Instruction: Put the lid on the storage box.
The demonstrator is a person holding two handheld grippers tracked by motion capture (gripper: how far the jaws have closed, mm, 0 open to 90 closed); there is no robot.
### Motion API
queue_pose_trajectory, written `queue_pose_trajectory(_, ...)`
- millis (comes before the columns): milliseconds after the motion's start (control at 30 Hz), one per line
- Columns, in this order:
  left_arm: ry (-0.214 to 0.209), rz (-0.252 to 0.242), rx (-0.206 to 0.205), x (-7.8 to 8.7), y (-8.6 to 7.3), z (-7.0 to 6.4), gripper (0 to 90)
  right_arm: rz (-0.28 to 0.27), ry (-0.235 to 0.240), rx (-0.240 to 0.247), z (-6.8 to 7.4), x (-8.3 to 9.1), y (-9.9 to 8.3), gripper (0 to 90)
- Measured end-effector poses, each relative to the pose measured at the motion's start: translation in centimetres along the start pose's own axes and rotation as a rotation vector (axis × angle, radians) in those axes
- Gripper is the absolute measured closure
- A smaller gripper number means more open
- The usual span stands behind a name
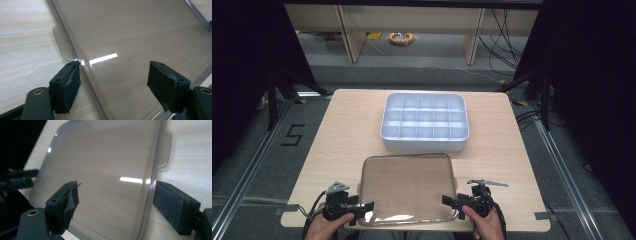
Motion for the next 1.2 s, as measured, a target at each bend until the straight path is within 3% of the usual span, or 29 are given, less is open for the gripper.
queue_pose_trajectory(33, -0.001, 0.004, -0.011, 0.0, 0.0, 0.0, 25.5, 0.009, -0.004, -0.044, 0.1, 0.3, -0.1, 22.0)
queue_pose_trajectory(67, 0.0, 0.005, -0.018, -0.1, 0.0, 0.0, 26.1, -0.015, 0.009, -0.037, -0.2, 0.2, 0.0, 22.6)
queue_pose_trajectory(133, 0.003, 0.0, -0.02, -0.1, 0.0, 0.0, 28.2, 0.006, -0.002, -0.14, 0.2, 0.7, -0.1, 25.2)
queue_pose_trajectory(200, -0.005, 0.004, -0.052, -0.3, -0.1, -0.3, 30.7, -0.02, 0.008, -0.107, -0.5, 0.5, -0.1, 34.8)
queue_pose_trajectory(233, -0.006, 0.008, -0.056, -0.3, -0.1, -0.4, 31.5, -0.016, 0.02, -0.124, -0.4, 0.5, -0.2, 38.1)
queue_pose_trajectory(267, -0.003, 0.01, -0.072, -0.3, -0.2, -0.5, 31.4, -0.026, 0.042, -0.114, -0.3, 0.3, -0.3, 42.7)
queue_pose_trajectory(333, -0.003, 0.015, -0.101, -0.3, -0.3, -0.5, 31.2, -0.013, 0.003, -0.071, 0.3, 0.7, -0.3, 48.0)
queue_pose_trajectory(367, -0.003, 0.007, -0.092, -0.3, -0.3, -0.5, 31.2, -0.024, 0.014, 0.006, 0.2, 0.7, -0.1, 52.8)
queue_pose_trajectory(467, -0.006, 0.009, -0.095, -0.3, -0.2, -0.4, 30.9, -0.029, 0.049, 0.071, 0.5, 1.3, 0.1, 54.4)
queue_pose_trajectory(533, -0.009, 0.012, -0.097, -0.2, -0.3, -0.4, 30.1, -0.026, 0.083, 0.086, 0.7, 1.8, 0.0, 56.1)
queue_pose_trajectory(567, -0.014, 0.017, -0.099, -0.2, -0.3, -0.3, 29.3, -0.008, 0.096, 0.052, 1.2, 2.2, -0.2, 56.6)
queue_pose_trajectory(633, -0.02, 0.013, -0.085, -0.2, -0.2, -0.4, 27.6, -0.009, 0.125, 0.097, 1.2, 2.5, -0.2, 57.3)
queue_pose_trajectory(700, -0.022, 0.011, -0.082, -0.3, -0.2, -0.4, 26.2, -0.011, 0.125, 0.095, 1.5, 2.6, -0.2, 57.6)
queue_pose_trajectory(733, -0.02, 0.018, -0.096, -0.2, -0.3, -0.4, 26.3, -0.033, 0.151, 0.166, 1.5, 2.7, 0.2, 58.0)
queue_pose_trajectory(867, -0.02, 0.021, -0.083, -0.1, -0.2, -0.2, 22.7, -0.039, 0.187, 0.219, 2.1, 3.1, 0.3, 59.4)
queue_pose_trajectory(967, -0.022, 0.017, -0.05, -0.1, -0.1, -0.1, 22.7, -0.046, 0.198, 0.234, 2.4, 3.4, 0.4, 60.0)
queue_pose_trajectory(1000, -0.03, 0.014, -0.045, -0.1, -0.1, 0.0, 22.7, -0.03, 0.198, 0.197, 2.8, 3.6, 0.2, 60.2)
queue_pose_trajectory(1033, -0.031, 0.01, -0.031, -0.1, 0.0, 0.0, 22.7, -0.051, 0.211, 0.244, 2.6, 3.6, 0.5, 60.4)
queue_pose_trajectory(1100, -0.025, 0.02, -0.031, 0.0, 0.0, 0.2, 22.9, -0.044, 0.21, 0.252, 2.7, 3.6, 0.4, 60.7)
queue_pose_trajectory(1167, -0.021, 0.031, -0.018, 0.1, 0.1, 0.3, 22.0, -0.037, 0.228, 0.242, 2.7, 3.5, 0.3, 61.3)
queue_pose_trajectory(1200, -0.021, 0.031, -0.018, 0.1, 0.1, 0.3, 21.6, -0.013, 0.239, 0.208, 3.1, 3.7, 0.0, 61.7)
Point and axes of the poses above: each handheld gripper's, and its own axes: x roughly backward along the jaws, y roughly out of its top, z roughly to its left, the point moved 7 cm from there along -x, roughly forward along the jaws, and after that the axes turned 14 degrees about -z, right-handed, at the moved point
